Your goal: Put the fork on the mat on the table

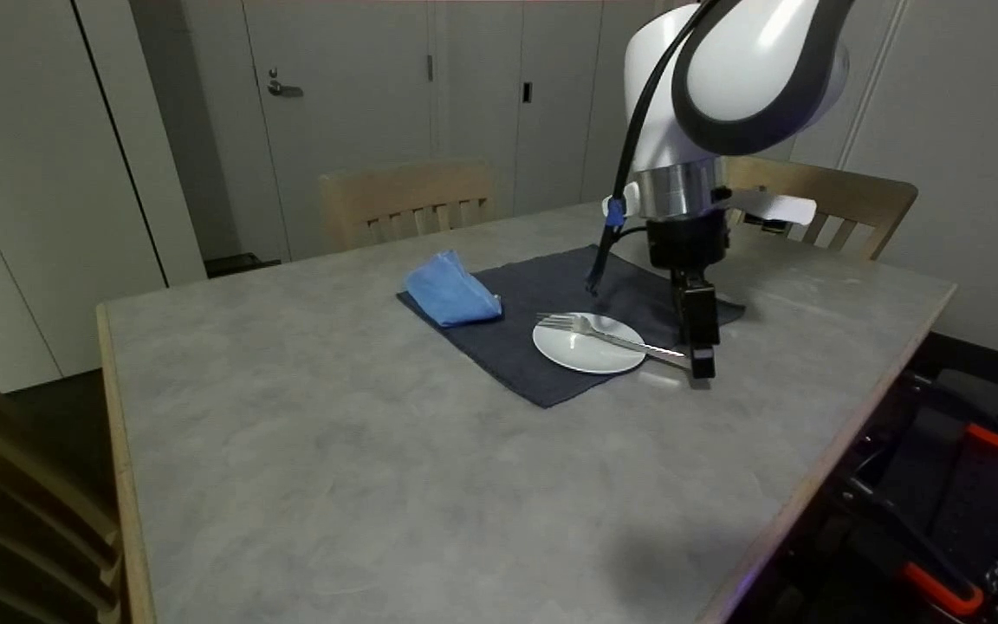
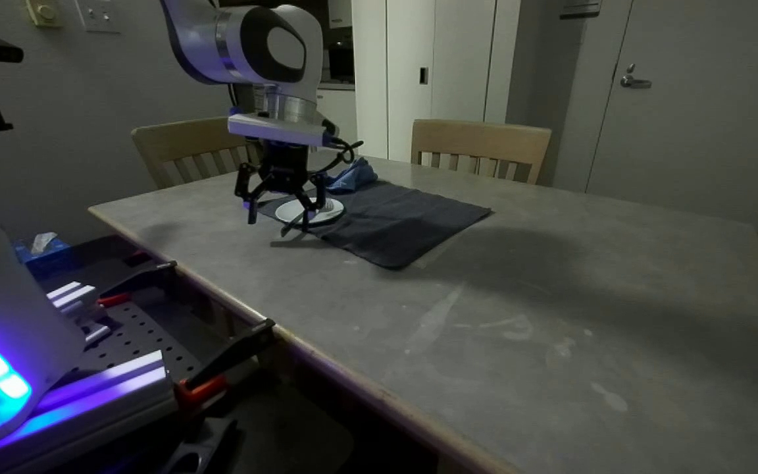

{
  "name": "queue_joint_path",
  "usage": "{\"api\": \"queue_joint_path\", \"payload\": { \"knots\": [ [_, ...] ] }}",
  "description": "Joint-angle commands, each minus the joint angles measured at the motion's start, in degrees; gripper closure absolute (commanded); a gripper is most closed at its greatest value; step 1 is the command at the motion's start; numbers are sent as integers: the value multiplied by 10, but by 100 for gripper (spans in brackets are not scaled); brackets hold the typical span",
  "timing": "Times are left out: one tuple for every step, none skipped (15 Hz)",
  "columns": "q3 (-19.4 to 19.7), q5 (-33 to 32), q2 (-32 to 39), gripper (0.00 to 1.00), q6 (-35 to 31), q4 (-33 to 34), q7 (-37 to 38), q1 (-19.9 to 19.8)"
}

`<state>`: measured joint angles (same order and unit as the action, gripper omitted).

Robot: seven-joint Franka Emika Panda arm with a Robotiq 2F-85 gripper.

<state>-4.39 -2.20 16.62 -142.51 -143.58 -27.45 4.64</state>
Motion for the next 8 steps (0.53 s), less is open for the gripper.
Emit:
{"api": "queue_joint_path", "payload": {
  "knots": [
    [-7, -30, -10, 0, -41, -22, 68, 3],
    [-8, -36, -11, 0, -57, -27, 86, 6],
    [-7, -46, -12, 0, -71, -32, 104, 10],
    [-5, -55, -11, 0, -78, -33, 118, 12],
    [-3, -63, -10, 0, -85, -34, 131, 14],
    [-2, -69, -11, 0, -91, -37, 140, 13],
    [-1, -73, -12, 0, -97, -40, 148, 12],
    [0, -77, -14, 0, -102, -43, 155, 11]
  ]
}}
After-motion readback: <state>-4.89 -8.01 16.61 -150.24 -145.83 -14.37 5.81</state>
